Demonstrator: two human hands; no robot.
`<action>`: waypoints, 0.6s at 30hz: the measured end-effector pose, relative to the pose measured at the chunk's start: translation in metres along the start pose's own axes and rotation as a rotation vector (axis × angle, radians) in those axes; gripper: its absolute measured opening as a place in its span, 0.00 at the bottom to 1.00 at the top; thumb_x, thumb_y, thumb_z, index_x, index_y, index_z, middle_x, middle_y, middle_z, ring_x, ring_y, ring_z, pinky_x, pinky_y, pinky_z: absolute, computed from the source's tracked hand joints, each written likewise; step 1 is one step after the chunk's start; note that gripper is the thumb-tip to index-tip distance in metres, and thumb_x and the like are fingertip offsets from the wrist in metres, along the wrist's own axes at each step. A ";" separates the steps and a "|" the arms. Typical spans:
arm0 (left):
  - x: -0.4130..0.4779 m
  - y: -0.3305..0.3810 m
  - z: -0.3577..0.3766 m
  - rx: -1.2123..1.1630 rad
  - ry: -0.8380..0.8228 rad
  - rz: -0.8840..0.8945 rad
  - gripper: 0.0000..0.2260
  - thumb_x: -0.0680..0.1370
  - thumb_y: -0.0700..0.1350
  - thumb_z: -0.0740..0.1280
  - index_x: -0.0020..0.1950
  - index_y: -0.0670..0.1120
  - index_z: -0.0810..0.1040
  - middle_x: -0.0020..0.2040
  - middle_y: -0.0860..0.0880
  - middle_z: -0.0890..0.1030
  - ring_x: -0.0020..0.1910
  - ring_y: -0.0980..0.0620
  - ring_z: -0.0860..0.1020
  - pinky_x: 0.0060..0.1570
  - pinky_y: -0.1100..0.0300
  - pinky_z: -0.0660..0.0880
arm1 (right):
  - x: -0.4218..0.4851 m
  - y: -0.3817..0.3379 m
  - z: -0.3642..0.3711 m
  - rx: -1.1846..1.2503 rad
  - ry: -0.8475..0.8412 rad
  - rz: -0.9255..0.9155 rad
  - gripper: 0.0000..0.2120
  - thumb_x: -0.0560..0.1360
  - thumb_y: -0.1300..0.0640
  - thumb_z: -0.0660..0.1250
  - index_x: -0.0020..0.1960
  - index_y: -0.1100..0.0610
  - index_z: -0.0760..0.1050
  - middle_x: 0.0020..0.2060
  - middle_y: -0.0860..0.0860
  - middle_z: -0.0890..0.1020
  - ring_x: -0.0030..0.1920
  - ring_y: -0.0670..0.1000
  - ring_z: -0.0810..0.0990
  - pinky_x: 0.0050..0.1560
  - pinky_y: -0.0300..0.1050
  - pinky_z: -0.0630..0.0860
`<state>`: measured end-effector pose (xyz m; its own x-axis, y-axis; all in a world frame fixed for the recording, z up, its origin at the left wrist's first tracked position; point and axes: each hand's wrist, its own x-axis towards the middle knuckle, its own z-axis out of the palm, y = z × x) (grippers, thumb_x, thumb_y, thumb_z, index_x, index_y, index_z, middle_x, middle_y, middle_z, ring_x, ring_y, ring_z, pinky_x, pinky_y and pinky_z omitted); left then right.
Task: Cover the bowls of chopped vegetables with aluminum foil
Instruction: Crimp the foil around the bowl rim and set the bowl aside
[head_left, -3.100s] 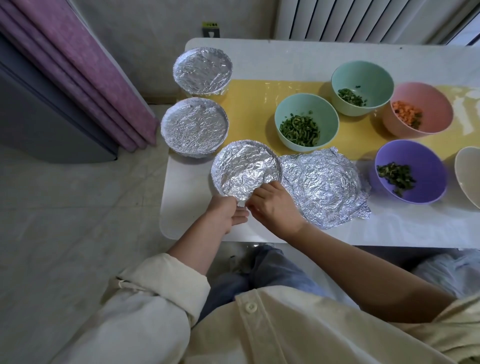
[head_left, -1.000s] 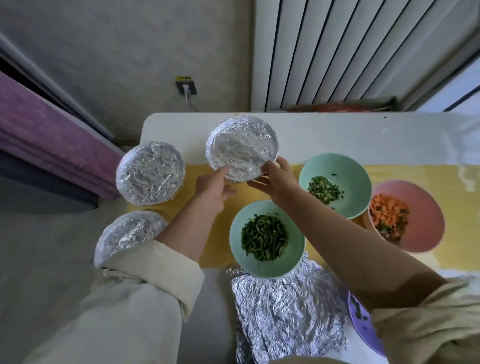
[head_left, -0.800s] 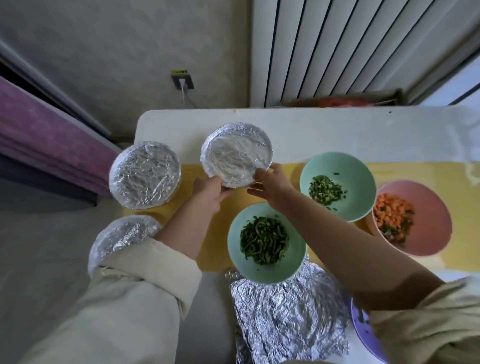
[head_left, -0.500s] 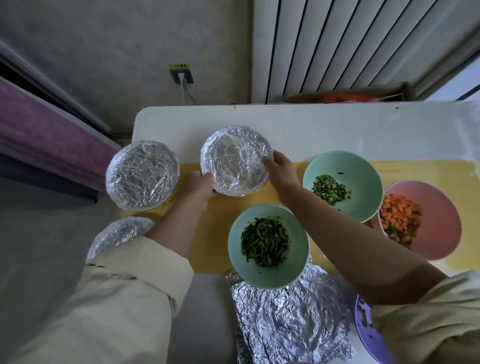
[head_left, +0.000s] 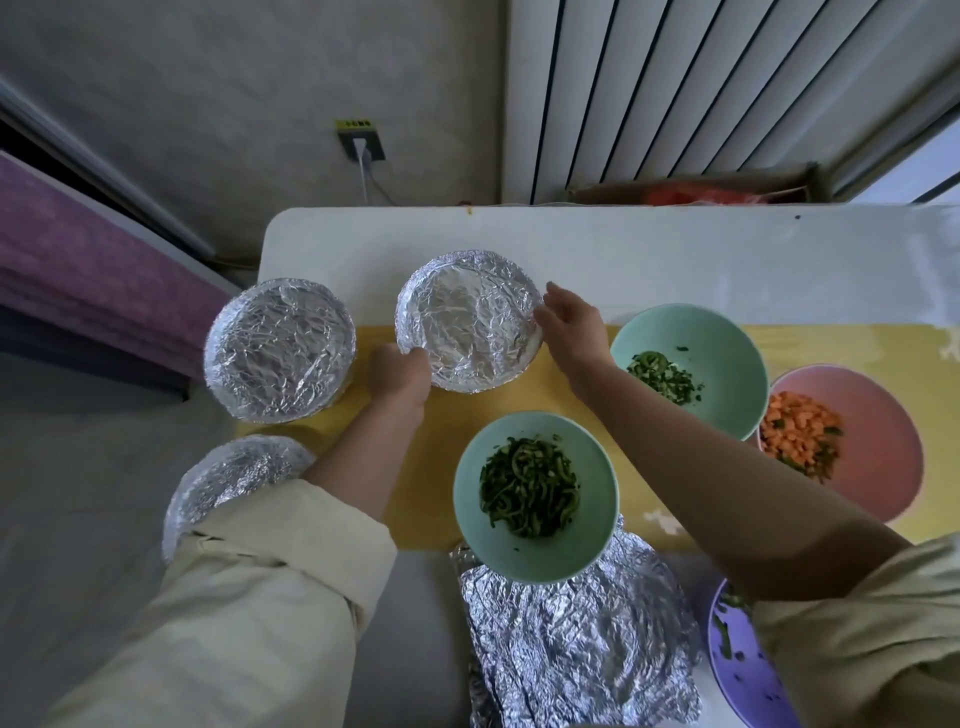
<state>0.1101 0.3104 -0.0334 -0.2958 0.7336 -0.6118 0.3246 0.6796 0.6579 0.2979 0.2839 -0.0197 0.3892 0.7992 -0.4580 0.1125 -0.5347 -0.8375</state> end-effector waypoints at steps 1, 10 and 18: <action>0.000 0.000 0.001 0.007 0.006 -0.008 0.11 0.77 0.36 0.59 0.56 0.36 0.78 0.56 0.37 0.81 0.54 0.39 0.81 0.53 0.44 0.79 | 0.000 0.000 0.001 -0.021 0.018 -0.034 0.16 0.80 0.58 0.62 0.66 0.57 0.76 0.57 0.50 0.82 0.56 0.52 0.80 0.62 0.52 0.75; 0.000 -0.003 -0.001 0.017 -0.040 -0.016 0.10 0.77 0.37 0.59 0.54 0.37 0.77 0.51 0.40 0.80 0.50 0.43 0.79 0.45 0.52 0.74 | 0.003 0.005 0.004 0.031 -0.002 -0.018 0.12 0.79 0.61 0.61 0.58 0.56 0.81 0.43 0.52 0.85 0.41 0.48 0.78 0.43 0.45 0.76; -0.038 -0.015 -0.018 0.111 -0.134 0.013 0.32 0.72 0.60 0.66 0.63 0.35 0.73 0.48 0.44 0.78 0.43 0.46 0.77 0.43 0.55 0.76 | -0.038 0.005 -0.019 -0.373 -0.054 -0.196 0.20 0.79 0.57 0.65 0.69 0.61 0.70 0.61 0.57 0.79 0.61 0.55 0.77 0.62 0.50 0.73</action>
<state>0.1007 0.2727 -0.0123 -0.1713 0.7305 -0.6611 0.4268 0.6598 0.6185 0.3013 0.2456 -0.0011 0.2806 0.9034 -0.3241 0.5063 -0.4262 -0.7497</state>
